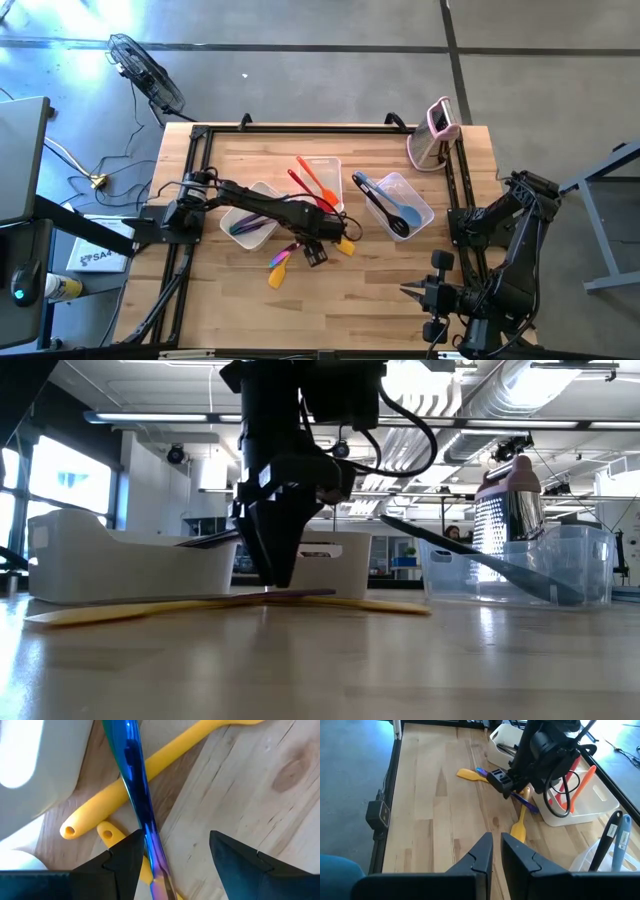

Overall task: Pick & Place Kitchen Items
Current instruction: Put the blue table knife into the left white bin

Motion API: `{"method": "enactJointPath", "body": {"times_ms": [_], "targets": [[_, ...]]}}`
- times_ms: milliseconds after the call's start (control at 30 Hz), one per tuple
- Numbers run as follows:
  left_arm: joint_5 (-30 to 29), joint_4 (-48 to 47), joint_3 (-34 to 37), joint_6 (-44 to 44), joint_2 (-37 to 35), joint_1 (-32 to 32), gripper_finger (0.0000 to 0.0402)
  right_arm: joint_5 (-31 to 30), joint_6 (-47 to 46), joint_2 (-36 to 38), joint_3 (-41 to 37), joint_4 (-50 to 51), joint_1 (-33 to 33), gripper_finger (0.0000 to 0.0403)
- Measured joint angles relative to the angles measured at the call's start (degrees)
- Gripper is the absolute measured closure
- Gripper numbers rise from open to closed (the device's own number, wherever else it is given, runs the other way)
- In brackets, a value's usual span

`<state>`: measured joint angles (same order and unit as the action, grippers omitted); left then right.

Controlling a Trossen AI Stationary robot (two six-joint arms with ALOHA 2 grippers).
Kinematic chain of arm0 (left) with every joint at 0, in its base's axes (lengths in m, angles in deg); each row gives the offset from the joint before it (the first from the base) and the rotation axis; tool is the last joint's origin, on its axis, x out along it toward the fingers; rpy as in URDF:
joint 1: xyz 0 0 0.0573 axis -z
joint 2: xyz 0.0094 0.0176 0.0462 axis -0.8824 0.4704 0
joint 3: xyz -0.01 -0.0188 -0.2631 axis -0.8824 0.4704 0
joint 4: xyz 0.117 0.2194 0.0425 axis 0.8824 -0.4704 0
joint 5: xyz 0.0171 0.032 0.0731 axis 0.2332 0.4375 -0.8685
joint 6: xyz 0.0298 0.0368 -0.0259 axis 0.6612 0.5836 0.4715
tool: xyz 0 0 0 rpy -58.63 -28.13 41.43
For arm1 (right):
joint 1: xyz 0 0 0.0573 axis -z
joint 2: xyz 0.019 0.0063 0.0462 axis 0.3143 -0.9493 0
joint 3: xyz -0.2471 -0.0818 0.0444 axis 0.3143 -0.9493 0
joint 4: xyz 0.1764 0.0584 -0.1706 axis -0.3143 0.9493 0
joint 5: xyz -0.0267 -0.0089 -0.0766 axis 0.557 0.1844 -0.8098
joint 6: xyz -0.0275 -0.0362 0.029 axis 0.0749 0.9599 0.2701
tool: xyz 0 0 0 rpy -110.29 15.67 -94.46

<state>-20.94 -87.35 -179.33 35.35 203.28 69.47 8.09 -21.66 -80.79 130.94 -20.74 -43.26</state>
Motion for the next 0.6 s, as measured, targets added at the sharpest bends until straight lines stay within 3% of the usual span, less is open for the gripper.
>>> {"method": "enactJointPath", "body": {"times_ms": [600], "targets": [[0.43, -0.11, -0.03, -0.22, 0.09, 0.0, 0.0183, 0.02, -0.01, 0.0, 0.0, -0.39, 0.0, 0.0374]]}}
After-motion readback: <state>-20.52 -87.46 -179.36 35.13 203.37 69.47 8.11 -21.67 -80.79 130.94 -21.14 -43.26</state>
